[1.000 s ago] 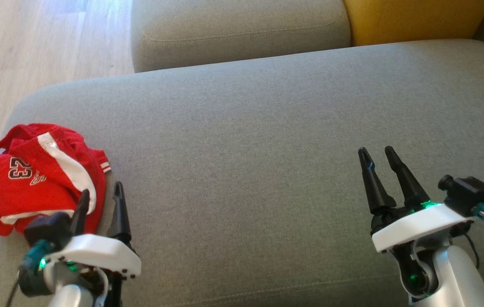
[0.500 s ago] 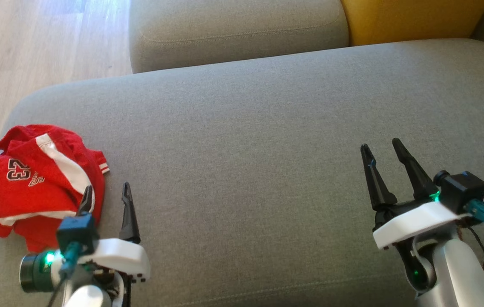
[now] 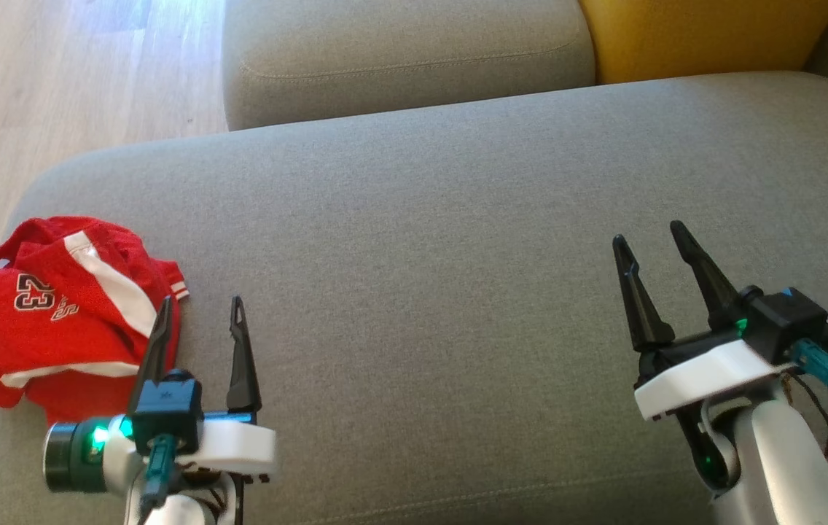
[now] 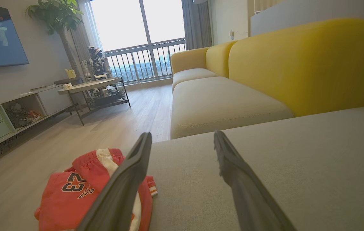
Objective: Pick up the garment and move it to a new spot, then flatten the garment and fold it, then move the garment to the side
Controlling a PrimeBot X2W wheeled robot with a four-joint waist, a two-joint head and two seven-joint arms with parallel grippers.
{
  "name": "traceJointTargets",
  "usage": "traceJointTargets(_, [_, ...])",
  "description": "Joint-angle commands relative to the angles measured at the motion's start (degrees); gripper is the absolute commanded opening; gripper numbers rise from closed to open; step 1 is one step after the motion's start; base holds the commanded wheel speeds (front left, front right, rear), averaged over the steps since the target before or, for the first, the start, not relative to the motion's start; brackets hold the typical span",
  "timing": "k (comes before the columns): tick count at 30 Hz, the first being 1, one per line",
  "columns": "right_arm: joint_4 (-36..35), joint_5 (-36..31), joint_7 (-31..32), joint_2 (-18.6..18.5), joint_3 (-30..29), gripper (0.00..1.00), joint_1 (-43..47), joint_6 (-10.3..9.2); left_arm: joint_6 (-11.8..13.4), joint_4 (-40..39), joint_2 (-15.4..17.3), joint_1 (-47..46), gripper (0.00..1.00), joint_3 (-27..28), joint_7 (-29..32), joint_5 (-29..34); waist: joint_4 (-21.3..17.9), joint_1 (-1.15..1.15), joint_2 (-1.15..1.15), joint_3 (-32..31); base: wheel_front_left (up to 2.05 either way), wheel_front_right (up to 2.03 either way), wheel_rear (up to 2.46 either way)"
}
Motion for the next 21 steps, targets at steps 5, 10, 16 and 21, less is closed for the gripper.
traceJointTargets(5, [0.6,1.6,-1.4,-0.6,1.6,1.0,-3.5,-0.01,0.2,-4.3,0.8,-2.2,1.0,2.1,-1.4,-0.8,-0.1,0.0,0.0,-0.1,0.0,0.0,0.0])
traceJointTargets(10, [3.8,4.1,-2.2,-0.6,2.0,1.0,-3.7,-0.01,-3.1,-4.3,-1.5,0.7,1.0,5.6,-2.2,-3.4,-0.2,0.0,0.0,-0.2,0.0,0.0,0.0])
traceJointTargets(16, [5.6,1.7,-3.3,-0.6,2.6,1.0,-4.5,-0.01,-7.5,-1.9,-3.6,3.3,1.0,9.3,-3.3,-0.1,-0.7,0.0,0.0,-0.1,0.0,0.0,0.0])
traceJointTargets(21, [6.1,-0.7,-3.8,-0.6,2.9,1.0,-5.0,-0.01,-10.0,-1.0,-5.6,4.1,1.0,11.3,-3.8,4.2,-0.8,0.0,0.0,0.0,0.0,0.0,0.0])
